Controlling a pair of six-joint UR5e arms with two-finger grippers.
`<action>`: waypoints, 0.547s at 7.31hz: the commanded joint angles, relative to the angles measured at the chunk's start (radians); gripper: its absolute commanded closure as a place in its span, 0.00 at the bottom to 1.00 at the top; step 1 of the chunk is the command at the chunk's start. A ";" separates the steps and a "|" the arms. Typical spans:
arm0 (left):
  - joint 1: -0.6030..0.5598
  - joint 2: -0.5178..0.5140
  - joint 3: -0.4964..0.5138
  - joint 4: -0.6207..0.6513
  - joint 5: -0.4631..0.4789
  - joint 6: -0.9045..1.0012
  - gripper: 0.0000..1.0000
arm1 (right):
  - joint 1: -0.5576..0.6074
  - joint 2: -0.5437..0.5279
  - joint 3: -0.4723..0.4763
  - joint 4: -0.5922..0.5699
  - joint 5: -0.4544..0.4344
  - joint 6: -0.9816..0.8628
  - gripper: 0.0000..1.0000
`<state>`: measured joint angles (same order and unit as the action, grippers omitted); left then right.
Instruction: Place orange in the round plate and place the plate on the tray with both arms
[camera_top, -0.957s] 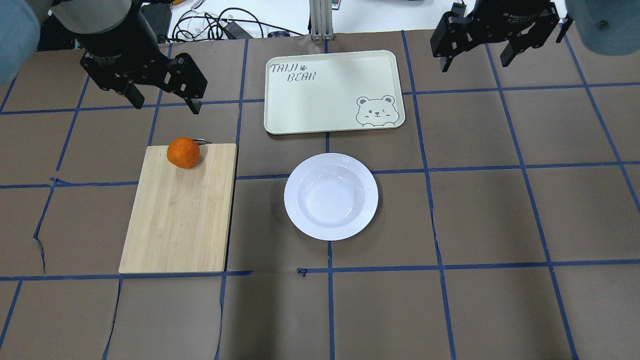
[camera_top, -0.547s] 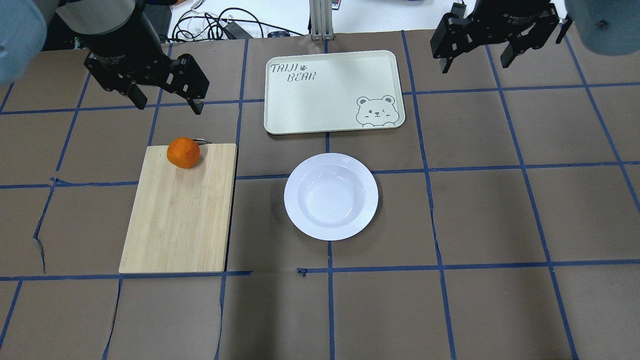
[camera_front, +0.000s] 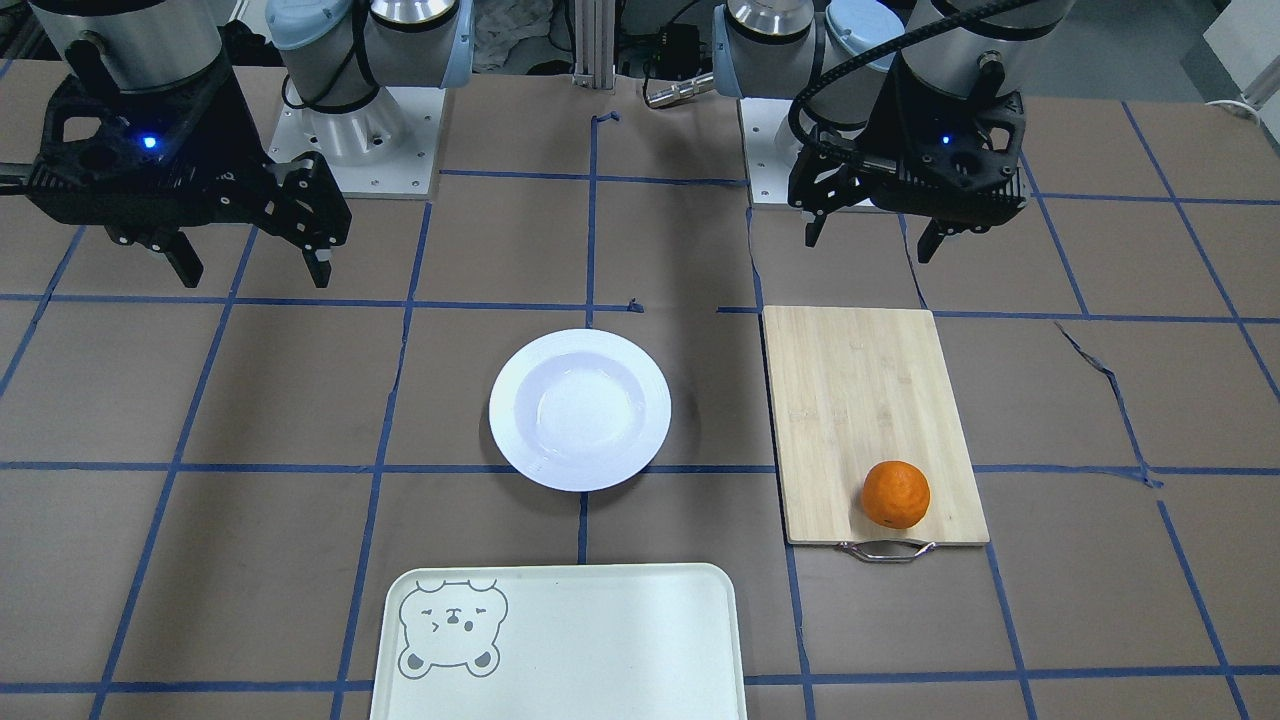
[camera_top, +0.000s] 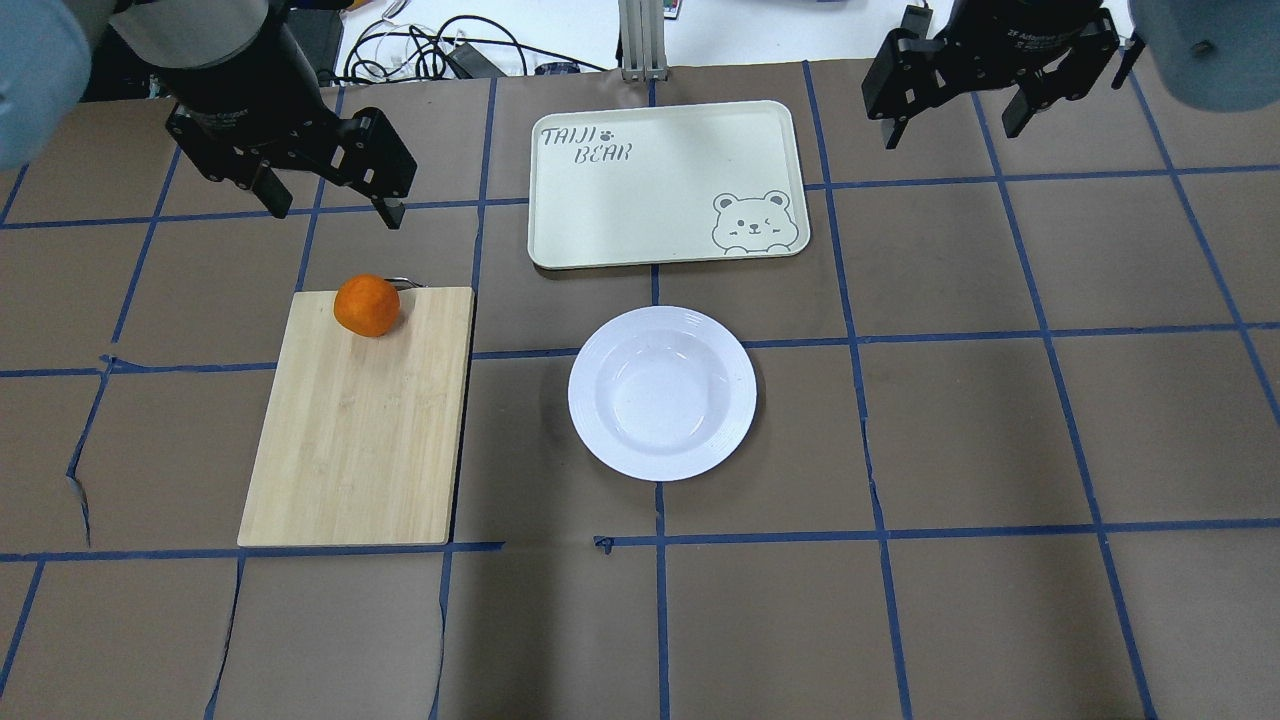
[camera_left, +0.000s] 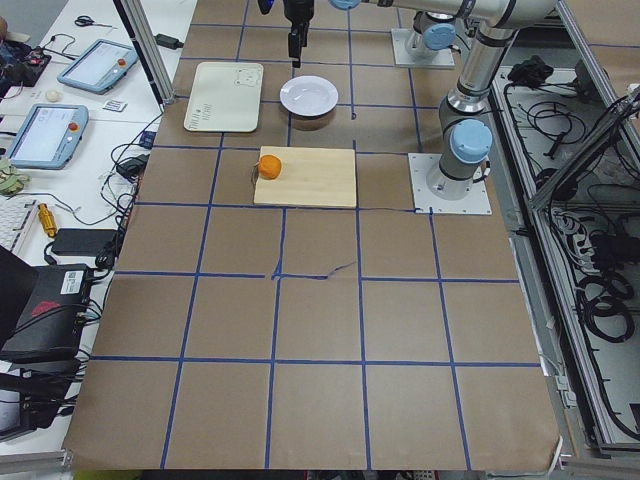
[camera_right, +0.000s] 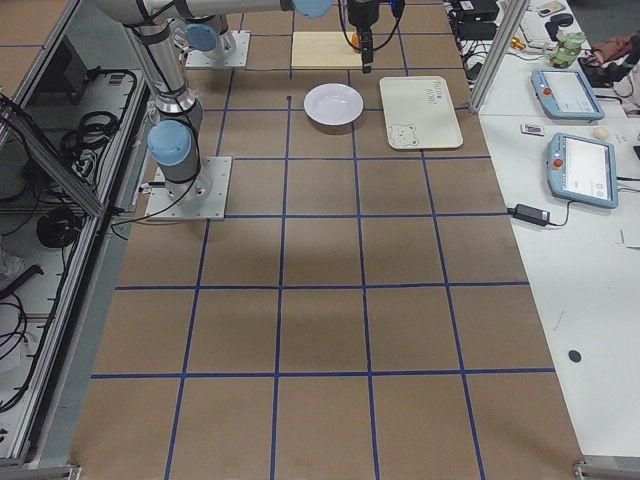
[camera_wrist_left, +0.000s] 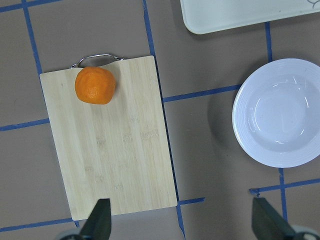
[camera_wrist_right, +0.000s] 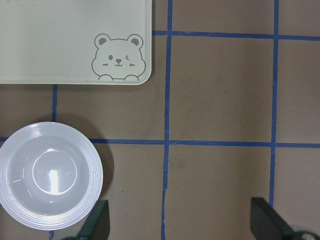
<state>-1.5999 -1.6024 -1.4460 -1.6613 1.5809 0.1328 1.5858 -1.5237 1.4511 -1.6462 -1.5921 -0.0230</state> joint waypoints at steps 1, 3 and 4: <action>0.000 0.001 -0.002 0.000 0.002 0.001 0.00 | -0.001 0.000 0.000 0.000 0.000 -0.001 0.00; 0.002 0.001 -0.008 0.000 0.001 0.001 0.00 | -0.001 0.000 0.000 0.000 0.000 -0.001 0.00; 0.003 0.001 -0.008 0.000 0.001 0.001 0.00 | -0.001 0.000 0.000 0.000 -0.002 -0.005 0.00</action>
<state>-1.5981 -1.6011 -1.4530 -1.6613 1.5821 0.1334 1.5846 -1.5233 1.4512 -1.6460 -1.5926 -0.0251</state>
